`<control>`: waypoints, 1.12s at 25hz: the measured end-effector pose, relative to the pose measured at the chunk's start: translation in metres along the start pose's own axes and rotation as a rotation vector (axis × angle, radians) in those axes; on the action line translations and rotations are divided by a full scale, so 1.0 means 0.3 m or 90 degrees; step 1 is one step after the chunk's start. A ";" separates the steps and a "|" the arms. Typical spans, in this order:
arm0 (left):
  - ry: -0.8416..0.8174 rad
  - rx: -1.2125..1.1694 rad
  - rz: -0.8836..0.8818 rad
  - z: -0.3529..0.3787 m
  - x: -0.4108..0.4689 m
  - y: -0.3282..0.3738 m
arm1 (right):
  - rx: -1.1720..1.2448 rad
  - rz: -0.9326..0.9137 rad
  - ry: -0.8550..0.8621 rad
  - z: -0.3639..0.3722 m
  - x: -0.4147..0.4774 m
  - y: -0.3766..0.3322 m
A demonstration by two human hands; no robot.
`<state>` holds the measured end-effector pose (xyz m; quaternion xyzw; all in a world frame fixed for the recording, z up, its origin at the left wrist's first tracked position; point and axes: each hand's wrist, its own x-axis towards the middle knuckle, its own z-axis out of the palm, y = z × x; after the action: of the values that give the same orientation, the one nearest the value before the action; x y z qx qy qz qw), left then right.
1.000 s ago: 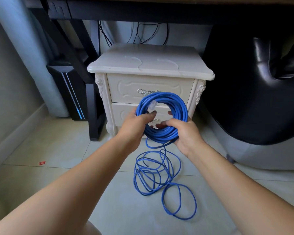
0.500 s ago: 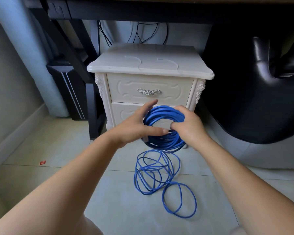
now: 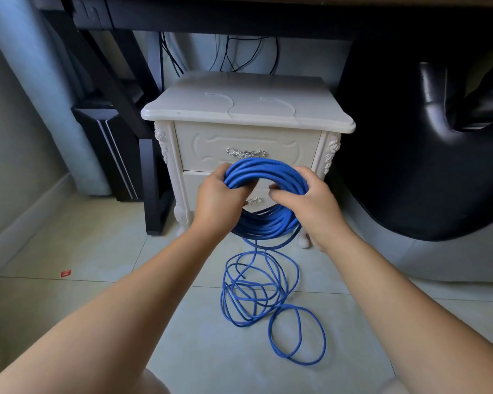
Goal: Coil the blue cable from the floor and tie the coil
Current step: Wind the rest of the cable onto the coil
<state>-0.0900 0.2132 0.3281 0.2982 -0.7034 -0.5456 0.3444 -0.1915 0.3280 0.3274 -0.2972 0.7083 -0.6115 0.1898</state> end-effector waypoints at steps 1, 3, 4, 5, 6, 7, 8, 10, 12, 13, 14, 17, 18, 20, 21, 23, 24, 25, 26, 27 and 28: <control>0.025 -0.041 -0.018 0.003 0.001 0.005 | 0.051 0.032 0.001 0.011 -0.001 0.012; 0.073 -0.107 -0.035 0.012 0.000 0.015 | 0.178 0.095 0.001 0.037 -0.006 0.032; 0.094 -0.124 -0.044 0.018 -0.005 0.018 | 0.242 0.112 -0.005 0.049 -0.010 0.035; 0.111 -0.141 -0.062 0.025 -0.013 0.022 | 0.301 0.124 -0.014 0.059 -0.012 0.036; 0.127 -0.161 -0.091 0.033 -0.021 0.020 | 0.353 0.134 -0.025 0.069 -0.017 0.034; 0.140 -0.187 -0.131 0.040 -0.028 0.019 | 0.392 0.142 -0.033 0.079 -0.020 0.035; 0.147 -0.207 -0.173 0.047 -0.033 0.014 | 0.408 0.150 -0.030 0.088 -0.026 0.038; 0.137 -0.209 -0.230 0.057 -0.043 0.006 | 0.367 0.172 0.012 0.100 -0.029 0.051; 0.092 -0.202 -0.242 0.066 -0.046 -0.004 | 0.311 0.188 0.060 0.097 -0.022 0.060; 0.064 -0.197 -0.237 0.067 -0.046 -0.009 | 0.293 0.190 0.079 0.091 -0.015 0.060; 0.037 -0.185 -0.230 0.065 -0.043 -0.013 | 0.279 0.186 0.094 0.083 -0.008 0.057; -0.036 -0.128 -0.198 0.039 -0.026 -0.013 | 0.214 0.140 0.124 0.049 0.014 0.043; -0.054 -0.109 -0.174 0.025 -0.017 -0.010 | 0.168 0.121 0.117 0.034 0.015 0.032; -0.092 -0.069 -0.090 -0.005 0.000 -0.004 | 0.041 0.092 0.076 0.005 0.011 0.013; -0.112 -0.035 -0.038 -0.016 0.007 -0.005 | -0.024 0.074 0.053 -0.004 0.009 0.011; -0.157 0.051 0.050 -0.030 0.007 -0.014 | -0.116 0.021 0.013 -0.005 0.003 0.012; -0.178 0.083 0.078 -0.034 0.004 -0.021 | -0.155 -0.008 -0.010 0.002 -0.003 0.013; -0.193 0.106 0.096 -0.035 0.000 -0.027 | -0.195 -0.036 -0.034 0.013 -0.006 0.018; -0.203 0.127 0.101 -0.035 -0.003 -0.031 | -0.231 -0.061 -0.061 0.020 -0.009 0.021; -0.209 0.152 0.099 -0.034 -0.007 -0.030 | -0.261 -0.079 -0.080 0.024 -0.006 0.031; -0.209 0.192 0.097 -0.034 -0.010 -0.026 | -0.283 -0.092 -0.089 0.025 -0.004 0.035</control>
<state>-0.0796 0.2082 0.3217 0.1997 -0.8440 -0.4480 0.2170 -0.1879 0.3239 0.3158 -0.4230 0.7876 -0.4305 0.1241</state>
